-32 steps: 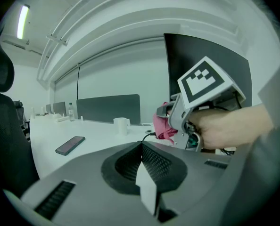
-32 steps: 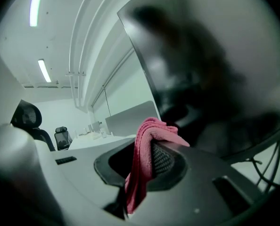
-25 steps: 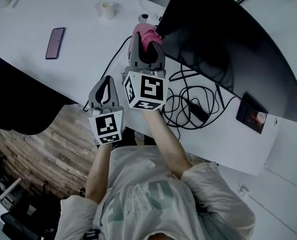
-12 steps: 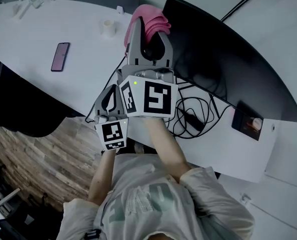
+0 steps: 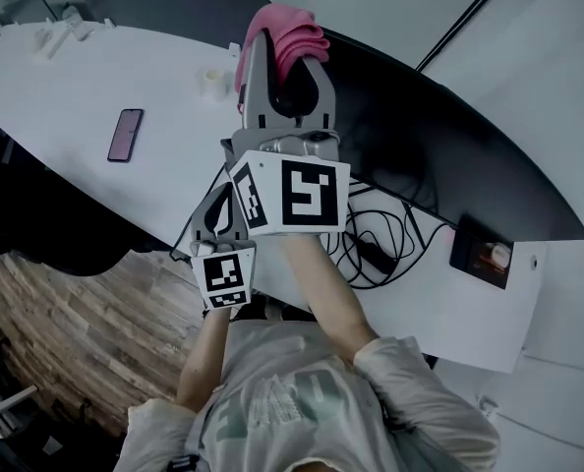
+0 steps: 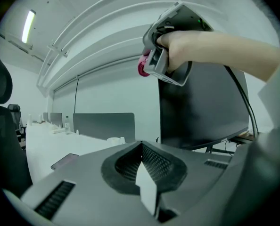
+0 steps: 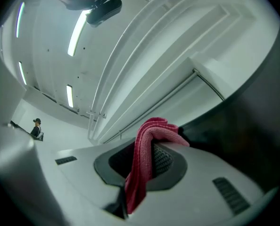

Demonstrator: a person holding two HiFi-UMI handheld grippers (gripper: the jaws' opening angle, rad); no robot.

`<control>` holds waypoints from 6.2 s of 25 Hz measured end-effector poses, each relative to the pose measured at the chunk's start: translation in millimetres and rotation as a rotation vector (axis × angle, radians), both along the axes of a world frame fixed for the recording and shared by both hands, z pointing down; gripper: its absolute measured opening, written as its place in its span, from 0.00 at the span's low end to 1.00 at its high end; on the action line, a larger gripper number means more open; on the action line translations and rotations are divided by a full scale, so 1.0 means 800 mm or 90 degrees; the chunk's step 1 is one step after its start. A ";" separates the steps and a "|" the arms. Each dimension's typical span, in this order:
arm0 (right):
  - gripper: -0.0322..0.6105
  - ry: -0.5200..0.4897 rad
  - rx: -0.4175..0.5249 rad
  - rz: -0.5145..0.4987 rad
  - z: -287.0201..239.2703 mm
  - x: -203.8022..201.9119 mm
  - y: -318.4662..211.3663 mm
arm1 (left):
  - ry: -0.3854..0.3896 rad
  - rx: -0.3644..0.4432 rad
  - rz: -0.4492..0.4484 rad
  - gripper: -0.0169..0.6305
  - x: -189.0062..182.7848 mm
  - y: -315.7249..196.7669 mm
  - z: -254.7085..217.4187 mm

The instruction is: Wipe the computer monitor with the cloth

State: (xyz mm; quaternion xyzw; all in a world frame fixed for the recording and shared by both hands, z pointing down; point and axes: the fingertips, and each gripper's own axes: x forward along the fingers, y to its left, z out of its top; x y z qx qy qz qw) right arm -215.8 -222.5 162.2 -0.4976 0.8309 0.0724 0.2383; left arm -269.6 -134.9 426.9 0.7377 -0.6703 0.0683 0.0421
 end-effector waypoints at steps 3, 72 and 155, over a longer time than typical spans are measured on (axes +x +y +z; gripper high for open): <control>0.14 0.040 0.012 -0.041 -0.003 -0.007 0.017 | -0.002 0.011 -0.003 0.03 -0.004 0.001 -0.018; 0.14 1.196 -0.192 0.254 -0.010 0.476 0.106 | 0.078 0.236 0.557 0.03 0.469 0.019 -0.301; 0.14 0.845 -0.579 0.217 0.494 0.763 0.160 | 0.007 0.080 0.588 0.03 0.577 0.005 -0.133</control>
